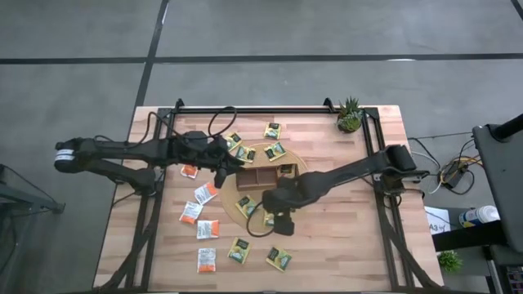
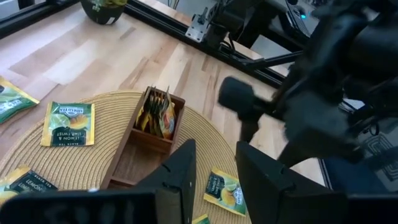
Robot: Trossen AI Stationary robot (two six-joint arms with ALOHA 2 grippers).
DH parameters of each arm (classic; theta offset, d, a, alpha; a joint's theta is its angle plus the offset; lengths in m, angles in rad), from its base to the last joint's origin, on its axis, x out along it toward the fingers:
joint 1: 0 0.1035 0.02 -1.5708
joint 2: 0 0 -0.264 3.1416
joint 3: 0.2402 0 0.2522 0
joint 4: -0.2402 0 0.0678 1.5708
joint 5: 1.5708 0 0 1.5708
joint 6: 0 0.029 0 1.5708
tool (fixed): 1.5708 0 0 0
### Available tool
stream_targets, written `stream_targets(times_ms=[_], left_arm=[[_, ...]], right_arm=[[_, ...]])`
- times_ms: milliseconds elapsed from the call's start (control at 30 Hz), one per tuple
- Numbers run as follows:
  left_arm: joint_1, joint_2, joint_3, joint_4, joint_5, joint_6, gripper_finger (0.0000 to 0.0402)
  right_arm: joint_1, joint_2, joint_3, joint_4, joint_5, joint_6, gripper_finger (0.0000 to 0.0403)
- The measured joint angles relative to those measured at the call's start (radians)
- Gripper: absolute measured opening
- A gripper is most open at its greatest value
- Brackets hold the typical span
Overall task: Pick & Place Tea
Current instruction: Put the yellow tea bag into the middle section of the wooden organizer
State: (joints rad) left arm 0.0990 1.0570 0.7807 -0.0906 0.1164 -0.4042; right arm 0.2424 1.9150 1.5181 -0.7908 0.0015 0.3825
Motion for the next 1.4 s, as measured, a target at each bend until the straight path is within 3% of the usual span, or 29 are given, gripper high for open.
stream_targets(times_ms=[333,733,1067,1233,1400], left_arm=[[0.0,-0.04,0.0,-0.014,-0.002,0.038,0.0108],[0.0,-0.054,0.0,-0.018,-0.001,0.039,0.0108],[0.0,-0.054,0.0,-0.018,-0.002,0.038,0.0108],[0.0,-0.054,0.0,-0.017,-0.002,0.046,0.0108],[0.0,-0.054,0.0,-0.017,-0.002,0.048,0.0108]], right_arm=[[-0.01,0.109,-0.002,0.023,0.001,-0.111,0.027],[-0.048,0.178,-0.002,0.073,0.0,-0.115,0.0271],[-0.052,0.238,0.004,0.074,-0.006,-0.123,0.0249],[-0.053,0.238,0.003,0.073,-0.006,-0.143,0.0197],[-0.054,0.238,0.002,0.072,-0.01,-0.159,0.0086]])
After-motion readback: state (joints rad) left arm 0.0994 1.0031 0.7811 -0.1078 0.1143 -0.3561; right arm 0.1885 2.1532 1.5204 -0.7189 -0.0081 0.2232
